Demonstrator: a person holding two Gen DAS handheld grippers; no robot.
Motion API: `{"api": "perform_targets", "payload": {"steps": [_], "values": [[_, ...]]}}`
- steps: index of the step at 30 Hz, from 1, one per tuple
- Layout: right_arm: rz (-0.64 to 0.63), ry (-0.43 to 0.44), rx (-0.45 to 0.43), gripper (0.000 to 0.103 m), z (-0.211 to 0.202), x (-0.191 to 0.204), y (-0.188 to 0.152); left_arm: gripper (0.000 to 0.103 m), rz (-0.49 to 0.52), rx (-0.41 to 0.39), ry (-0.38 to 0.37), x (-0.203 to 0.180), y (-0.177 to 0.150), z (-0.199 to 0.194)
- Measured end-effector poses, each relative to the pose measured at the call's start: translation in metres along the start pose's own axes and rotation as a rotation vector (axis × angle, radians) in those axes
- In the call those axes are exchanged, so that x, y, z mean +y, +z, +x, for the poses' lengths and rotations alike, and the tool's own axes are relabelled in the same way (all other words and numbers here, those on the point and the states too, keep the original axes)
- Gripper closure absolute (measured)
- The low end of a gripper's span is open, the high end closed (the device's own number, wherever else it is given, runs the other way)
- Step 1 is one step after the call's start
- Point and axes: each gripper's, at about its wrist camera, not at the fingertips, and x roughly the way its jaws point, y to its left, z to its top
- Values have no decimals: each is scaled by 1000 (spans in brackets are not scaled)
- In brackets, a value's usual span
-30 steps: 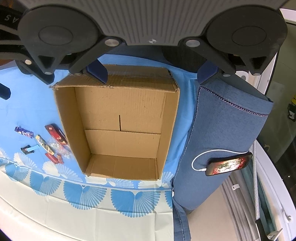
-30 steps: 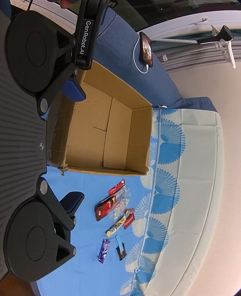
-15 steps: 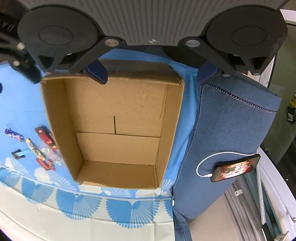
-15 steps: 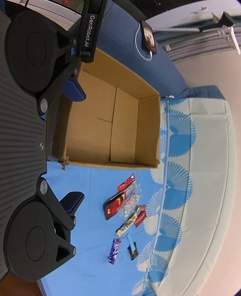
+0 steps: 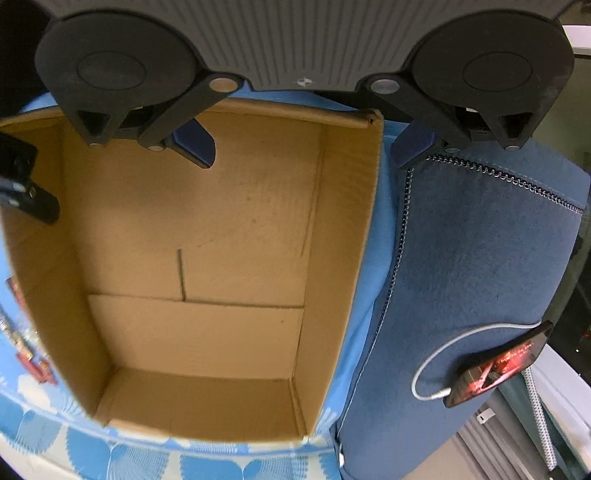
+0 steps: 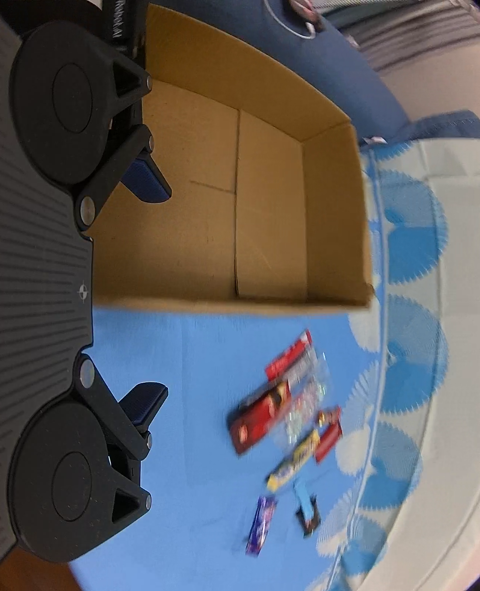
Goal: Organize snacks
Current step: 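Move both tools from the box toward the scattered snacks, then grasp the clear candy bag with left tool while right tool grasps purple chocolate bar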
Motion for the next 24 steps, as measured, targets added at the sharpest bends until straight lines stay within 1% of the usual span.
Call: {"api": "perform_targets", "payload": {"steps": [2,5,7,9,10,14,15,17,19,21,23,24], "values": [[-25,39,38,0,11,8,3,0,1,17,20,4,0,9],[-61,90,67,0,25,23,9,0,-15,48,50,14,-1,24],[-65,37,60,0,30,35,12,0,-36,52,58,24,-1,29],[-56,34,47,0,35,41,16,0,-55,49,63,34,-2,32],[-53,42,45,0,36,44,19,0,-62,50,77,38,-2,33],[-74,106,56,0,37,56,26,0,-62,61,130,47,1,32],[-88,122,59,0,36,59,27,0,-62,57,132,48,1,29],[-89,151,64,0,33,52,29,0,-63,39,136,47,3,17],[-44,144,24,0,19,36,27,0,-61,7,115,38,11,0],[8,136,-33,0,-1,9,25,0,-61,-46,67,24,23,-23],[60,106,-96,0,-19,-27,22,0,-52,-110,-1,6,38,-47],[85,69,-122,0,-24,-46,20,0,-43,-140,-45,-6,46,-59]]}}
